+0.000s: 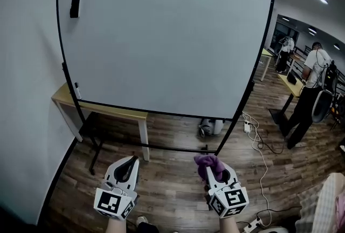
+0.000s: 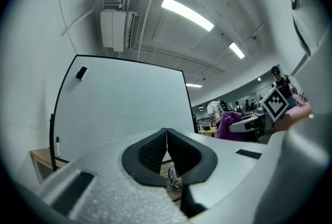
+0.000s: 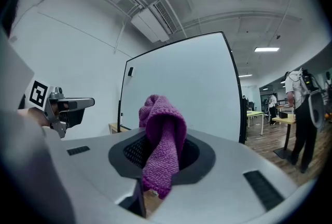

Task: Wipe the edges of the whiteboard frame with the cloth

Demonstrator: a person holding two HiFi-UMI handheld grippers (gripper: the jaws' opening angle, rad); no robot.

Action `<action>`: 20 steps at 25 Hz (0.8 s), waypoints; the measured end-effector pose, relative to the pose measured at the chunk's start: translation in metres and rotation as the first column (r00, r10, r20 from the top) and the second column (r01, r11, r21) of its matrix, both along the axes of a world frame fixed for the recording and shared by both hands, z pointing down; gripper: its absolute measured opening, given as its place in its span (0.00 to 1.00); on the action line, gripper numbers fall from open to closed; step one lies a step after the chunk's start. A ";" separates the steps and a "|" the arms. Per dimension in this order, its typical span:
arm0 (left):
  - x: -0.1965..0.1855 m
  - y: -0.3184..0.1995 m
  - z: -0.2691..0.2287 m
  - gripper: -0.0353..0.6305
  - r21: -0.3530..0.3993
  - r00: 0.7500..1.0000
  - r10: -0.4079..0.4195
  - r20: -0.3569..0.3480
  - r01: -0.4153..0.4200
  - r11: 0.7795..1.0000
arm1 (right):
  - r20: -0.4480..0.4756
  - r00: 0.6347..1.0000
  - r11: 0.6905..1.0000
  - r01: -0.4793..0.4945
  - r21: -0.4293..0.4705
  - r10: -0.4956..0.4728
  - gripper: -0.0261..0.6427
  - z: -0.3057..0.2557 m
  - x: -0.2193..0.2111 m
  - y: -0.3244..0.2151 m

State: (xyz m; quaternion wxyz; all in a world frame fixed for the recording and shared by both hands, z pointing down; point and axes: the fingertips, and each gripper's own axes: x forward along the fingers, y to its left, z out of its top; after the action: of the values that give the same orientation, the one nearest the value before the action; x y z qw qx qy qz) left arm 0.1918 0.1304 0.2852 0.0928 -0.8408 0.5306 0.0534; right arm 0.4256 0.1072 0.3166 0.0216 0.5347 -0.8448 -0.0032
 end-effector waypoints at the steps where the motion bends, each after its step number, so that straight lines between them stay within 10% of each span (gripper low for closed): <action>1: 0.000 0.005 -0.001 0.08 0.003 1.000 -0.011 0.000 0.011 1.000 | -0.004 1.000 1.000 0.011 0.000 -0.011 0.16 0.000 0.000 0.004; 20: 0.001 0.068 0.000 0.08 0.005 0.992 -0.124 0.014 0.124 0.992 | 0.010 0.993 0.992 0.120 0.029 -0.120 0.16 -0.006 0.001 0.046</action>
State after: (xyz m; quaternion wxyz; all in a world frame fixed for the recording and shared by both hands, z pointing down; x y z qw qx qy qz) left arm 0.1931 0.1983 0.2853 0.1015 -0.8064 0.5811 0.0425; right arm 0.4266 0.1531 0.3105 0.0087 0.4831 -0.8754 -0.0133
